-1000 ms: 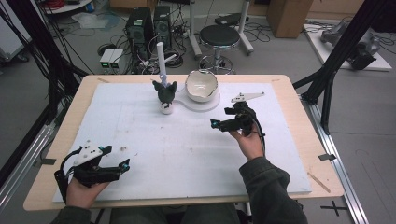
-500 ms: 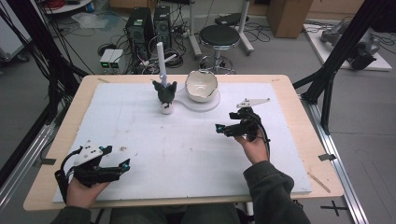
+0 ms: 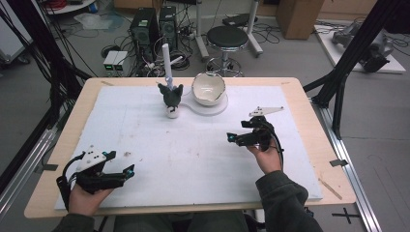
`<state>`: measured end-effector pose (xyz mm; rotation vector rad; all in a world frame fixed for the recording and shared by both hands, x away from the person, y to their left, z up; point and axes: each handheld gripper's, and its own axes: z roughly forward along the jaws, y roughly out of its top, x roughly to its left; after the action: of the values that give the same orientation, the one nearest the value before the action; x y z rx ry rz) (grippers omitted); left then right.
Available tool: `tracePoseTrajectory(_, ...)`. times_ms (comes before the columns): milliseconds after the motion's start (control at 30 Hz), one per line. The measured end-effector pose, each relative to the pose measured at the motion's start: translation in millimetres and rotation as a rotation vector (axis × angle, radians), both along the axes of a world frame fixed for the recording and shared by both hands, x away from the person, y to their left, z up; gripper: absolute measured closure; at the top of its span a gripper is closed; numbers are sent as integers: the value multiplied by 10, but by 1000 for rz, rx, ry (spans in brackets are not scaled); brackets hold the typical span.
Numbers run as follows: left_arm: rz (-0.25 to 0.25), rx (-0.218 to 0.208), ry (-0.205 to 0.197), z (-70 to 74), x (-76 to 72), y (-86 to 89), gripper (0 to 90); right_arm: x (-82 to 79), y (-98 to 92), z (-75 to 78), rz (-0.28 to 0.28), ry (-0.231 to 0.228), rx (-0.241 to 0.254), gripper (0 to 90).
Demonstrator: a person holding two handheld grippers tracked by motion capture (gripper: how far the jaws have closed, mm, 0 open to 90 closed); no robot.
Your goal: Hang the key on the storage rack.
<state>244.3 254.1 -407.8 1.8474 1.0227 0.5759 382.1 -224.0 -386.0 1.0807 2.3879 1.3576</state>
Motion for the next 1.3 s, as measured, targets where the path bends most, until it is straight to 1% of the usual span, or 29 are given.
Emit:
tracePoseTrajectory(67,-2,0,0,0,1,-2,169,-15,-21,-13,-2,-2,-1,122)
tracePoseTrajectory(100,-2,0,0,0,0,-4,169,-21,-28,-15,-3,8,-2,122)
tracePoseTrajectory(200,-3,1,0,1,1,-4,168,-42,-57,-14,-5,-4,-4,122)
tracePoseTrajectory(267,-3,1,-1,1,0,-4,168,-65,-73,-15,-6,3,-3,121)
tracePoseTrajectory(300,-3,1,-1,1,0,-4,168,-68,-81,-21,-5,-5,-5,122)
tracePoseTrajectory(500,-2,0,-1,0,-1,-9,169,-127,-144,-71,-14,4,-14,121)
tracePoseTrajectory(533,-2,0,0,0,-1,-10,169,-131,-158,-80,-11,-2,-15,121)
tracePoseTrajectory(700,-3,1,0,0,0,-13,168,-179,-207,-108,-15,2,-15,121)
tracePoseTrajectory(800,-3,3,0,1,-1,-11,168,-205,-240,-118,-17,-7,-17,121)
tracePoseTrajectory(833,-1,0,0,1,-2,-12,169,-221,-250,-118,-20,2,-15,122)
tracePoseTrajectory(867,-1,0,0,1,-2,-11,168,-230,-260,-124,-24,-3,-17,121)
tracePoseTrajectory(933,-1,1,1,1,-2,-11,169,-253,-281,-134,-27,3,-18,122)
tracePoseTrajectory(967,0,1,1,1,-2,-12,168,-258,-293,-141,-26,-4,-20,121)
tracePoseTrajectory(1000,-2,3,0,1,-2,-13,169,-272,-303,-143,-28,1,-20,122)
tracePoseTrajectory(1100,-4,5,1,-2,-4,-17,169,-297,-336,-160,-30,-10,-17,121)
tracePoseTrajectory(1167,-6,7,1,-1,-7,-19,169,-324,-356,-169,-37,1,-17,121)
tracePoseTrajectory(1300,-6,6,2,-5,-11,-27,169,-360,-411,-197,-43,-1,-14,120)
